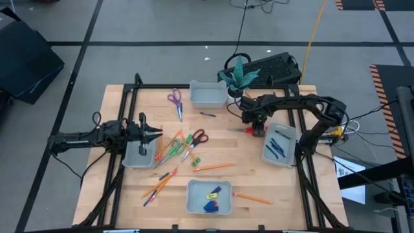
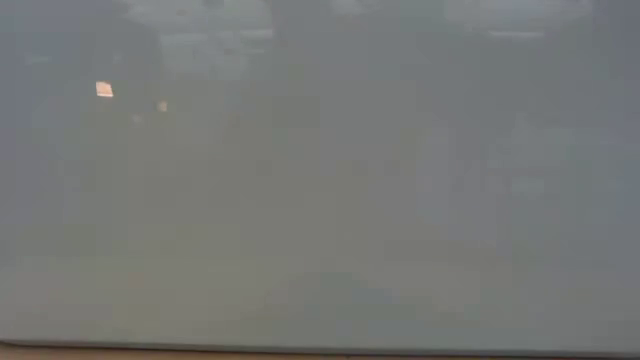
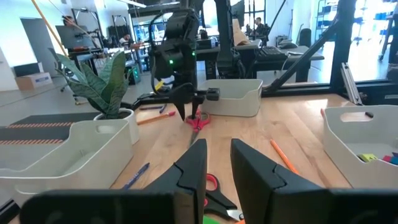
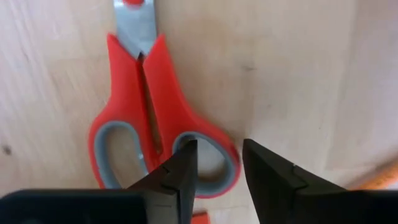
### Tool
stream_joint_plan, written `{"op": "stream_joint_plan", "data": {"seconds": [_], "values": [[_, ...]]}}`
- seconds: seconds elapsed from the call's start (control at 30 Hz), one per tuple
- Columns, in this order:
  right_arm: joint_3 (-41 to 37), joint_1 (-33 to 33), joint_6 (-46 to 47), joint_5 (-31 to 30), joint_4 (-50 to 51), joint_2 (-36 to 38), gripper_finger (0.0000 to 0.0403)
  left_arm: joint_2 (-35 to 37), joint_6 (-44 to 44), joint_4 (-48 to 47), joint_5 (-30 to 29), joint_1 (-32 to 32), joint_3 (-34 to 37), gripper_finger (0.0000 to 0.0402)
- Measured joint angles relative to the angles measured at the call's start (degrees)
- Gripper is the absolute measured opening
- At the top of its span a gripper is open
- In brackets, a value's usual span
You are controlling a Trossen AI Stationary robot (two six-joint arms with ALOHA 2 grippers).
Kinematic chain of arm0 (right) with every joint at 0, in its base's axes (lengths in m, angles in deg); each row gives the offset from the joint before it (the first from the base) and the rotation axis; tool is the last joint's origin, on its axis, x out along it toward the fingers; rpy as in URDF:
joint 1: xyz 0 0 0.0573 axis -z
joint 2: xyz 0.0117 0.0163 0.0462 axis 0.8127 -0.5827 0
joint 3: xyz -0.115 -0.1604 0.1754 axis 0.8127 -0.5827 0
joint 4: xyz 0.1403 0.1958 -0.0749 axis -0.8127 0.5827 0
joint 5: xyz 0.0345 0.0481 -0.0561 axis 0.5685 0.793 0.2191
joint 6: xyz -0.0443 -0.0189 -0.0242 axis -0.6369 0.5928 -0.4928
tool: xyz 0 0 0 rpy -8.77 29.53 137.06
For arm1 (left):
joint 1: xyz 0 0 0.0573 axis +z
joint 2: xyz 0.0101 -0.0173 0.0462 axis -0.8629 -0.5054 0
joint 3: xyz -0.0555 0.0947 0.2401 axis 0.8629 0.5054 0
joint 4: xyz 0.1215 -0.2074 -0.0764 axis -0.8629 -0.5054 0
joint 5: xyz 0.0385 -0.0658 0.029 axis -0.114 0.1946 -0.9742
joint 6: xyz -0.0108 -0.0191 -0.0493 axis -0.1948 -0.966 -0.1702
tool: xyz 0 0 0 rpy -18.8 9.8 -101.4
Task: Sort crayons/erasers/pens/pencils in bins
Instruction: Put the red scissors into the top gray bin
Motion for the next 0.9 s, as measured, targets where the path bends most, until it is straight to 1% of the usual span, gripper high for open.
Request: {"op": "stream_joint_plan", "data": {"seconds": [0.13, 0.27, 0.37, 0.53, 0.67, 0.73, 0.8, 0.83, 0.9], "values": [[-3.64, 0.0, -1.89, -0.03, -5.18, 0.35, 0.0108, 0.0, 0.0, 0.0, 0.0, -0.02, 0.0, 0.0076], [-6.04, -0.39, -1.83, 0.57, -7.02, 0.35, 0.0092, 0.0, 0.0, 0.0, 0.0, -0.01, 0.0, 0.0076], [-6.59, -1.1, -1.33, 1.63, -7.61, 0.31, 0.007, 0.0, 0.0, 0.0, 0.0, -0.02, 0.0, 0.0076], [-6.81, -2.85, 0.09, -0.38, -8.84, 0.31, 0.0017, 0.0, 0.0, 0.0, 0.0, 0.01, 0.02, 0.0076], [-6.85, -5.21, 3.84, -3.85, -10.72, 1.46, 0.0015, 0.0, 0.0, 0.0, 0.0, 0.01, 0.02, 0.0076], [-6.89, -7.22, 5.45, -5.71, -11.74, 3.43, 0.0016, 0.0, 0.0, 0.06, 0.0, 0.0, 0.01, 0.0076], [-7.09, -9.75, 8.56, -6.07, -11.1, 5.84, 0.0016, 0.0, -0.08, 0.97, 0.0, 0.0, 0.0, 0.0076], [-6.79, -11.05, 10.58, -6.29, -10.48, 7.32, 0.0016, 0.0, -1.05, 1.95, 0.04, -0.01, 0.0, 0.0076], [-5.21, -13.73, 14.13, -7.02, -9.26, 10.35, 0.0015, 0.0, -6.47, 4.4, 0.65, 0.01, 0.0, 0.0076]]}}
